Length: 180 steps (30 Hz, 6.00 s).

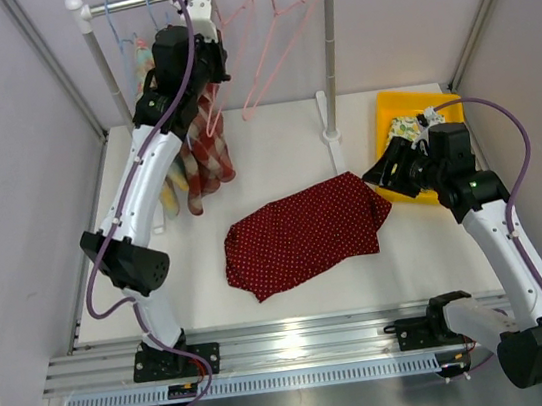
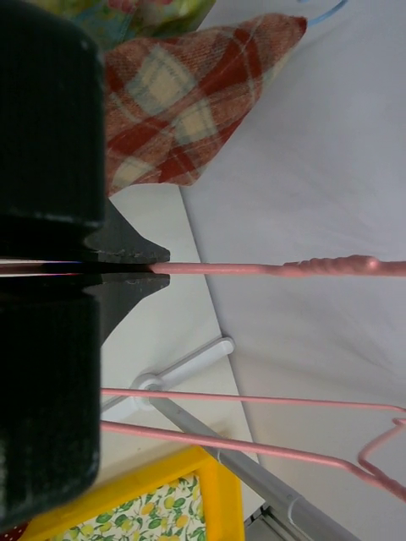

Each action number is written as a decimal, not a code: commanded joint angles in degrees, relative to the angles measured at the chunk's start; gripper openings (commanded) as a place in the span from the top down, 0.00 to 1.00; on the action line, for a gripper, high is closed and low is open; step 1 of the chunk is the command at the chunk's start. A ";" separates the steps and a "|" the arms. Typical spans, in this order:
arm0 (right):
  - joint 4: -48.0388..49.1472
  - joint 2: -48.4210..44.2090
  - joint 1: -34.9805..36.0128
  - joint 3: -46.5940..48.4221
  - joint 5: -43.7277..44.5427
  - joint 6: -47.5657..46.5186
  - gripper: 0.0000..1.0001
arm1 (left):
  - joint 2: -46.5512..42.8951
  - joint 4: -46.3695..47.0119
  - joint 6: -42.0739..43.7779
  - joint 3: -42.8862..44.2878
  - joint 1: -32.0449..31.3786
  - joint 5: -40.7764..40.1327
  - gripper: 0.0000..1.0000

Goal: Place the skirt on the hanger

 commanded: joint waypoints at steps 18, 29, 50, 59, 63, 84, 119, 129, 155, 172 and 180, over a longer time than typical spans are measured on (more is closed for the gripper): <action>-1.04 -1.85 0.14 1.28 0.23 -2.72 0.42 | -17.16 2.09 0.18 -10.56 -0.77 1.61 1.00; -2.36 -1.68 0.14 -0.13 1.99 -4.83 0.41 | -27.54 -8.54 1.50 -16.89 -3.85 6.18 1.00; -6.75 -1.41 0.05 1.10 5.94 -8.61 0.41 | -61.29 -13.12 -7.73 -58.63 -6.48 17.42 1.00; -8.33 -2.99 1.98 -0.30 7.88 -8.35 0.42 | -63.23 6.29 -19.33 -79.11 -17.20 28.41 1.00; -8.34 -3.52 4.27 -2.06 10.42 -7.65 0.42 | -58.41 19.03 -22.67 -85.36 -23.43 29.65 1.00; 3.08 -5.37 11.39 -23.06 16.06 1.75 0.53 | -27.29 58.60 -26.63 -94.41 -25.91 29.92 1.00; 19.62 3.77 13.32 -34.15 19.83 3.60 0.51 | -18.49 61.95 -26.63 -95.12 -24.15 30.00 1.00; 20.76 5.26 13.32 -33.27 21.68 3.69 0.60 | -18.05 61.51 -26.10 -95.38 -23.63 29.83 1.00; 3.62 1.84 13.85 -14.63 21.94 3.60 0.83 | -15.51 69.15 -27.07 -95.03 -19.76 33.08 1.00; 11.43 7.89 14.55 -26.14 23.00 4.92 0.48 | -14.71 67.48 -26.10 -94.42 -18.18 32.73 1.00; 17.15 11.59 14.55 -29.57 22.38 6.24 0.48 | -14.63 68.27 -26.10 -94.94 -17.91 33.86 1.00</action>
